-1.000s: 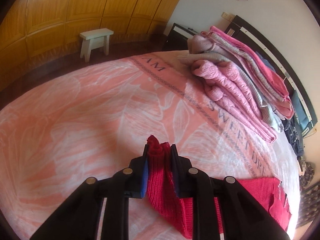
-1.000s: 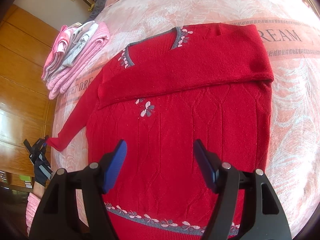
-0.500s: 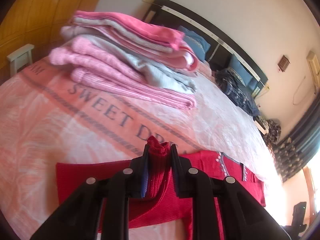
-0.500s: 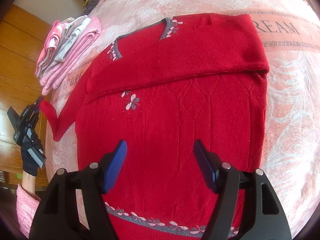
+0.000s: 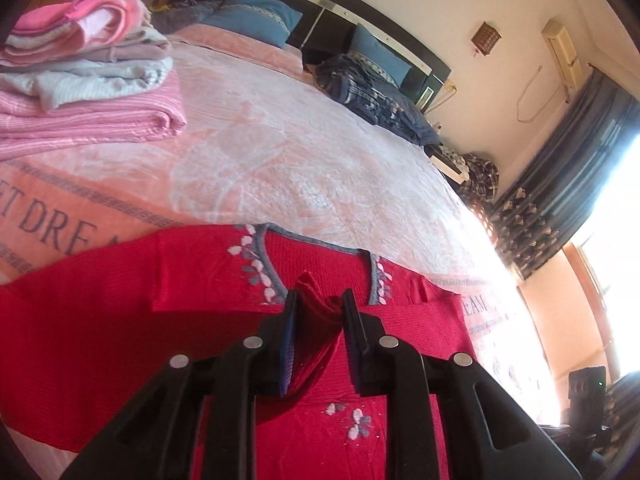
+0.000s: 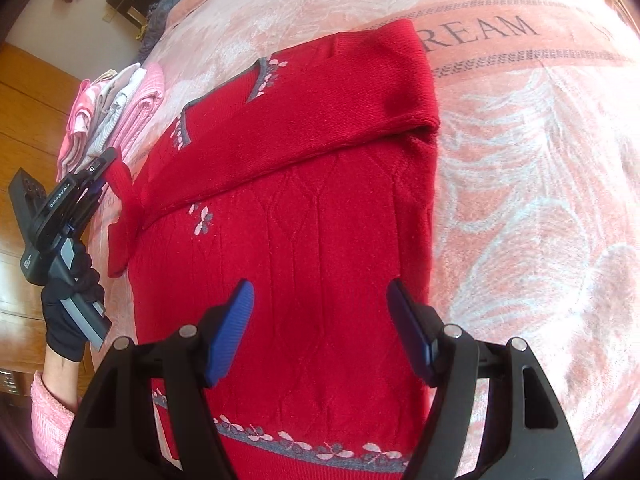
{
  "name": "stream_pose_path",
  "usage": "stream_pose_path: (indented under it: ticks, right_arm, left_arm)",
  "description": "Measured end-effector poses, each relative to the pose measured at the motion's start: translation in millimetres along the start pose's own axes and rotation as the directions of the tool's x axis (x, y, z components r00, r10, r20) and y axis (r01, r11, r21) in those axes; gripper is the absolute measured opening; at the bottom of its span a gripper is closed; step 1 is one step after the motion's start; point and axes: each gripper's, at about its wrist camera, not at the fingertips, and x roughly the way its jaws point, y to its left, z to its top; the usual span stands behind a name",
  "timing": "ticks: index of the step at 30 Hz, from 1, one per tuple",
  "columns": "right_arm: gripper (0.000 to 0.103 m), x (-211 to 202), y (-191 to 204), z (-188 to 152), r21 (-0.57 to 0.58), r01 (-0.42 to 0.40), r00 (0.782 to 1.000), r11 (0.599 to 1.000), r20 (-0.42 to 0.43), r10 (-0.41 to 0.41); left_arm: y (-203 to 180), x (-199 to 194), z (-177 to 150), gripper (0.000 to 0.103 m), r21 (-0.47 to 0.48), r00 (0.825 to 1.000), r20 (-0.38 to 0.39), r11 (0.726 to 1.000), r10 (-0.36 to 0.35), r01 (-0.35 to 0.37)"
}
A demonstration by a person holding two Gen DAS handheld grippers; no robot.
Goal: Fold small clothes
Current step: 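Fold the grasped sleeve with the left tool across the sweater body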
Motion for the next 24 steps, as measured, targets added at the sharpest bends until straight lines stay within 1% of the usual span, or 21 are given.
stream_pose_path:
  ticks: [3, 5, 7, 10, 13, 16, 19, 20, 21, 22, 23, 24]
  right_arm:
    - [0.069, -1.6, -11.8, 0.5, 0.017, 0.012, 1.000, 1.000, 0.001, -0.012]
    - [0.069, -1.6, -16.7, 1.0, 0.023, 0.018, 1.000, 1.000, 0.004, -0.018]
    - [0.069, -0.3, -19.1, 2.0, 0.029, 0.015, 1.000, 0.999, 0.005, -0.015]
    - [0.069, 5.6, -12.0, 4.9, 0.011, 0.010, 1.000, 1.000, 0.001, -0.010]
    - [0.069, 15.1, 6.2, 9.3, -0.018, -0.007, 1.000, 1.000, -0.003, 0.007]
    - [0.069, 27.5, 34.3, 19.5, -0.052, -0.043, 0.999, 0.998, -0.006, 0.042]
    - [0.069, 45.9, 72.7, 33.0, -0.132, -0.060, 0.998, 0.989, -0.016, 0.059]
    - [0.069, 53.6, 85.4, 38.3, -0.149, -0.073, 0.997, 0.986, -0.023, 0.071]
    - [0.069, 61.7, 97.7, 43.9, -0.158, -0.094, 0.996, 0.983, -0.028, 0.090]
    - [0.069, 70.3, 108.7, 51.2, -0.162, -0.117, 0.993, 0.980, -0.032, 0.113]
    - [0.068, 79.2, 119.1, 58.0, -0.159, -0.139, 0.990, 0.977, -0.044, 0.134]
    - [0.068, 88.3, 127.9, 64.3, -0.153, -0.172, 0.985, 0.973, -0.048, 0.167]
  left_arm:
    - [-18.3, 18.1, -7.4, 0.037, -0.005, 0.999, -0.035, 1.000, -0.016, 0.016]
    - [-27.7, 21.3, -9.1, 0.041, 0.011, 0.999, -0.042, 1.000, -0.016, 0.016]
    - [-30.6, 18.2, -8.2, 0.044, 0.040, 0.999, -0.045, 0.999, 0.006, -0.004]
    - [-17.4, 4.1, -1.4, 0.051, 0.081, 0.998, -0.030, 0.995, 0.062, -0.059]
    - [17.8, -15.1, 5.0, 0.051, 0.099, 0.987, -0.012, 0.982, 0.161, -0.159]
    - [68.6, -36.3, 7.5, 0.052, 0.050, 0.967, -0.004, 0.966, 0.254, -0.254]
    - [118.4, -51.8, 2.8, 0.052, -0.003, 0.941, -0.028, 0.941, 0.338, -0.338]
    - [131.8, -53.6, 0.0, 0.053, -0.006, 0.927, -0.046, 0.928, 0.371, -0.372]
    - [145.6, -52.5, -4.3, 0.055, -0.006, 0.904, -0.083, 0.907, 0.419, -0.421]
    - [159.4, -48.8, -9.5, 0.055, -0.004, 0.877, -0.136, 0.885, 0.461, -0.466]
    - [171.6, -45.4, -15.4, 0.055, -0.004, 0.863, -0.177, 0.876, 0.474, -0.482]
    - [180.9, -43.7, -22.1, 0.055, -0.006, 0.860, -0.195, 0.876, 0.472, -0.482]
